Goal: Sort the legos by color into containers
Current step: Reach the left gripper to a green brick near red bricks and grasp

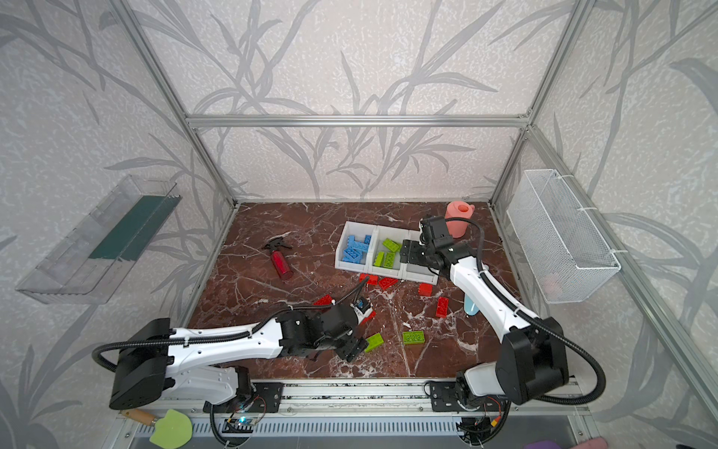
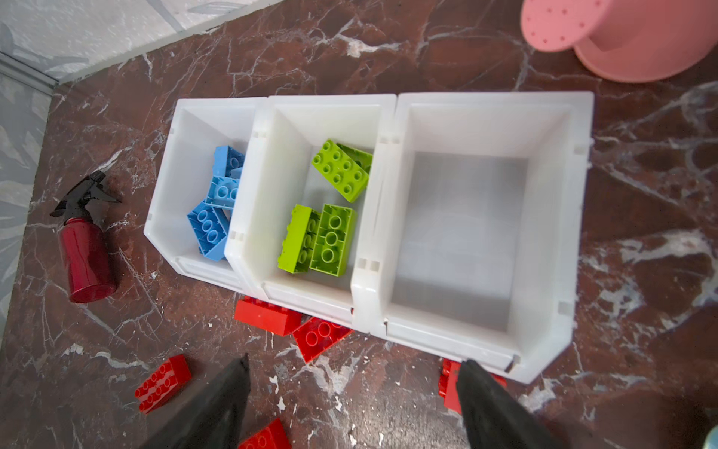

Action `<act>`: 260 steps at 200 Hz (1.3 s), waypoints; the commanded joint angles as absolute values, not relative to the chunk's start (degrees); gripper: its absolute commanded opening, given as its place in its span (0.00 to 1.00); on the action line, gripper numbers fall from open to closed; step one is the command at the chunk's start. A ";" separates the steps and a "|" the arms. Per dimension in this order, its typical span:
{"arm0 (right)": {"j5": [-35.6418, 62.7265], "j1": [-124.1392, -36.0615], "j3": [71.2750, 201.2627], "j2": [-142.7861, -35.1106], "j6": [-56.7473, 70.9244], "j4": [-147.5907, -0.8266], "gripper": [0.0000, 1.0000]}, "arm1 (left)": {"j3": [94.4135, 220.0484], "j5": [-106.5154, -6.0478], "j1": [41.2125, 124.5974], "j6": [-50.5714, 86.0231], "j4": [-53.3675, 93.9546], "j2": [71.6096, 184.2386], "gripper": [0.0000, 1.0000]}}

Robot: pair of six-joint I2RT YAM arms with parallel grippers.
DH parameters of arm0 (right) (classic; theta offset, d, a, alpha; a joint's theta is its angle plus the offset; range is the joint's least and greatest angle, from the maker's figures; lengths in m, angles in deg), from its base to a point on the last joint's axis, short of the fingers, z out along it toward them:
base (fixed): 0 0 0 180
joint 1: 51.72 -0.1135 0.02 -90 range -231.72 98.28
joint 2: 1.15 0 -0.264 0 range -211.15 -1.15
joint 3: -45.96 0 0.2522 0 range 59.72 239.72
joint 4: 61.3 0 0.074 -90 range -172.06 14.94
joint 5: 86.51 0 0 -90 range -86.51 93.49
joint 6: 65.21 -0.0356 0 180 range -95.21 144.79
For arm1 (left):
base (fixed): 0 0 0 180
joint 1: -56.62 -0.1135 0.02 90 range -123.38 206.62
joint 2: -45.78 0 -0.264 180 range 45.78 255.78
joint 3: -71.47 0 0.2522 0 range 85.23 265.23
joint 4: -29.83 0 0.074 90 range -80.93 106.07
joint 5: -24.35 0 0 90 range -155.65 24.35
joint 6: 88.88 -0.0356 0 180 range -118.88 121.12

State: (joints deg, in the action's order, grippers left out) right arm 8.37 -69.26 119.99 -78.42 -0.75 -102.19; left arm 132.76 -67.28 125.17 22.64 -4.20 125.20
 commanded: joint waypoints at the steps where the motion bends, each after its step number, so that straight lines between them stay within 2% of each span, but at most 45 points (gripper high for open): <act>1: 9.33 -68.72 113.95 -71.82 -2.43 -99.75 0.84 | 134.97 -66.42 125.48 19.98 -3.47 129.03 0.77; 44: 9.42 -68.07 105.04 -62.64 -2.99 -99.40 0.84 | 137.52 -65.74 125.96 19.58 -2.80 135.90 0.74; 94: 9.25 -68.06 101.53 -57.46 -1.68 -101.07 0.84 | 139.42 -66.36 126.23 19.24 -3.06 140.24 0.71; 130: 8.60 -68.06 101.24 -56.37 -0.50 -101.82 0.84 | 141.49 -65.90 126.49 18.88 -3.70 143.41 0.64; 209: 8.46 -68.06 100.05 -56.08 0.79 -101.56 0.85 | 144.01 -66.62 126.77 19.24 -5.22 145.96 0.30; 260: 9.89 -68.08 98.70 -54.72 0.42 -100.86 0.86 | 145.46 -68.11 126.70 18.81 -5.45 145.08 0.24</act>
State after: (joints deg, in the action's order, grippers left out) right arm 8.75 -68.25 99.86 -56.13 0.01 -100.99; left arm 143.12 -66.36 126.44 20.01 -4.33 145.48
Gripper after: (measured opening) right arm 0.859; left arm 0.317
